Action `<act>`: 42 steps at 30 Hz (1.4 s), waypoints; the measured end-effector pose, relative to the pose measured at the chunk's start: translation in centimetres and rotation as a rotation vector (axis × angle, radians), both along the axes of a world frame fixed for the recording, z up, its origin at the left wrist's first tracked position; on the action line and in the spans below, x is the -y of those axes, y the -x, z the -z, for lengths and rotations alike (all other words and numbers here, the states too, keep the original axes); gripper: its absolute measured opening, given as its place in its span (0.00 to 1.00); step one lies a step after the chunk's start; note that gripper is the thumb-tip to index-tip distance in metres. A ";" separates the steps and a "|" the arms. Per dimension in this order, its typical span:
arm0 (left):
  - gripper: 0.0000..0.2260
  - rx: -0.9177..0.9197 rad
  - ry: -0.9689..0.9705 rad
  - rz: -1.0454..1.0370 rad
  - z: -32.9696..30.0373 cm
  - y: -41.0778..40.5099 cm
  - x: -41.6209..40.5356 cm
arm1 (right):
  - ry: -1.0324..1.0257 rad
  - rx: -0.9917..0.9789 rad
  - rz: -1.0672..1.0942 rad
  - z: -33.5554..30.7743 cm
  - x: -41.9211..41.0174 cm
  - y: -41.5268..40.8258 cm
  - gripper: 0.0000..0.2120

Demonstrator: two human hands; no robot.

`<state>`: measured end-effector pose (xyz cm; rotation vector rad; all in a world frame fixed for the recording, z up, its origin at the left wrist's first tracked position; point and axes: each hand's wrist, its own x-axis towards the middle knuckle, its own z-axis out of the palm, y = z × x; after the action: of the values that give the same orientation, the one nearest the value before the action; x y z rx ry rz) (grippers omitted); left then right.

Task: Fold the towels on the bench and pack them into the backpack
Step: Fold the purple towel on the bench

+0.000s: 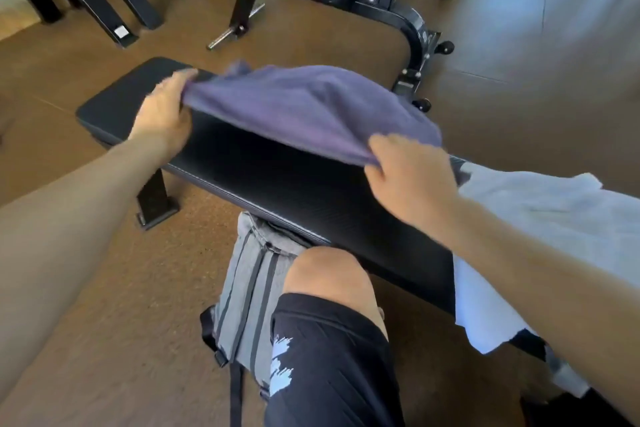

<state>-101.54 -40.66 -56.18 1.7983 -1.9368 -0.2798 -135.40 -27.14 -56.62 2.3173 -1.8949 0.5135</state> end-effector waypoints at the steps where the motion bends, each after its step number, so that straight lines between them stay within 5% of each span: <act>1: 0.29 0.125 -0.057 0.014 1.4 -1.2 -0.5 | -0.126 -0.034 -0.016 1.7 -0.8 -0.6 0.08; 5: 0.31 0.566 -0.112 0.206 5.3 -4.6 -2.1 | -0.320 -0.106 -0.064 5.2 -3.0 -2.4 0.10; 9: 0.33 0.681 -0.144 0.231 5.3 -5.7 -2.0 | -0.315 -0.111 -0.097 5.2 -3.7 -2.7 0.12; 16: 0.36 0.364 -0.453 0.279 4.4 -3.3 -1.6 | -0.425 -0.149 -0.142 3.9 -4.3 -1.5 0.13; 24: 0.34 -0.144 -0.514 -0.082 4.1 -2.3 -0.6 | -0.778 -0.086 -0.186 -0.1 2.0 -3.0 0.21; 30: 0.26 0.265 -0.289 -0.206 6.3 -2.4 1.5 | -0.480 0.118 -0.273 0.3 11.7 -10.1 0.26; 36: 0.28 0.301 -0.325 -0.202 9.4 -3.6 3.2 | -0.355 -0.061 -0.340 2.9 20.0 -16.9 0.22; 42: 0.29 0.263 -0.233 -0.321 10.8 -3.4 3.6 | -0.391 -0.229 -0.265 6.6 27.1 -20.7 0.28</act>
<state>-98.09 -44.28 -66.95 2.3666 -1.8015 -0.1710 -114.70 -54.25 -63.19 2.7447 -1.7142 -0.1187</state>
